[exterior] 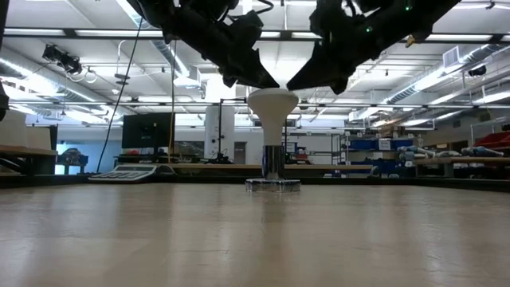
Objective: Screw lightbulb
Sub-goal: Remove the lightbulb from the lamp
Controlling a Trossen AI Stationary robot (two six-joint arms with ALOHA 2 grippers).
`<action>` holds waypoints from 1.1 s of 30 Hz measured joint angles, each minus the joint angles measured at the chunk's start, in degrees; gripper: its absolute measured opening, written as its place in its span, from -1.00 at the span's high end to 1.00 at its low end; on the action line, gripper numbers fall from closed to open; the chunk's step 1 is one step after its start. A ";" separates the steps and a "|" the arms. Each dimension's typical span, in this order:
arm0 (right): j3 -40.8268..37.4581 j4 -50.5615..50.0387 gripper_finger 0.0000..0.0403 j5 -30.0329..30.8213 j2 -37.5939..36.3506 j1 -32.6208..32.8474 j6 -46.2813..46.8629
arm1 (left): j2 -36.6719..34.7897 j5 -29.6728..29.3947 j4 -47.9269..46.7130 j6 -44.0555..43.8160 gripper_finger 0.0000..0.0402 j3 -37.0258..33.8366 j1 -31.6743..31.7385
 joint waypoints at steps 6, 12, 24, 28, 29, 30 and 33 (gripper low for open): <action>-0.04 -0.31 0.95 4.39 1.21 -1.18 0.14 | 0.00 -0.53 -0.40 -0.07 1.00 0.00 -0.04; -0.02 -1.53 0.95 3.98 0.76 -3.30 0.20 | 0.00 -1.21 -0.56 -0.21 1.00 0.00 0.02; 0.02 -8.77 0.95 9.77 -4.54 -9.51 -2.29 | -0.04 0.63 -0.34 -0.88 1.00 0.02 -0.37; -0.04 -10.83 0.95 9.05 -6.10 -11.62 -2.32 | -0.04 0.33 -0.26 -0.85 1.00 0.02 -0.75; -0.04 -10.88 0.95 7.75 -6.27 -11.46 -2.39 | -0.02 0.34 -0.31 -0.85 1.00 0.02 -0.79; -0.04 -10.82 0.95 5.97 -6.29 -10.86 -2.32 | -0.04 0.31 -0.29 -0.83 1.00 0.02 -0.77; -0.04 -10.79 0.95 2.78 -6.31 -7.59 -1.10 | -0.04 0.22 -0.29 -0.83 1.00 0.02 -0.70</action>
